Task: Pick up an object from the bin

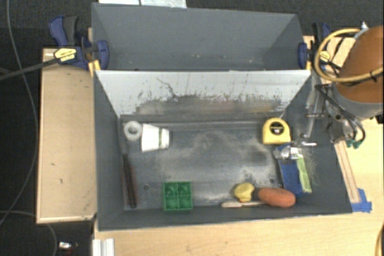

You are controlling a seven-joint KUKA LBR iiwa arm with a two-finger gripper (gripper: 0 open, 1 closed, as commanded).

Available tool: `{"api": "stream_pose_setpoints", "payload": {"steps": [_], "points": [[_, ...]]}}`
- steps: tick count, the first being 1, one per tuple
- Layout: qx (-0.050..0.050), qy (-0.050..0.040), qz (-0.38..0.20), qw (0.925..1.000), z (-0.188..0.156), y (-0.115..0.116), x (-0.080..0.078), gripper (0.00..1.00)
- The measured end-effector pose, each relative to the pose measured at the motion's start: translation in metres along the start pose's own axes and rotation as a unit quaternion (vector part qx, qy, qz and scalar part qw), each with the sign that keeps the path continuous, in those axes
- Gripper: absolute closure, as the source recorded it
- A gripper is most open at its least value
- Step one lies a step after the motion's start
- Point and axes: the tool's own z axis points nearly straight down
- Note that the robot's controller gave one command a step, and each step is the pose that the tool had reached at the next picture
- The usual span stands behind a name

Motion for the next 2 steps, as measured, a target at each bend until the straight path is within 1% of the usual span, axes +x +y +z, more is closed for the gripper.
{"api": "stream_pose_setpoints", "payload": {"steps": [1, 2], "points": [[0.001, -0.0039, -0.002, 1.0, -0.005, 0.001, -0.001, 0.0], [0.001, -0.0046, -0.015, 0.9999, 0.032, -0.008, 0.045, 0.0]]}}
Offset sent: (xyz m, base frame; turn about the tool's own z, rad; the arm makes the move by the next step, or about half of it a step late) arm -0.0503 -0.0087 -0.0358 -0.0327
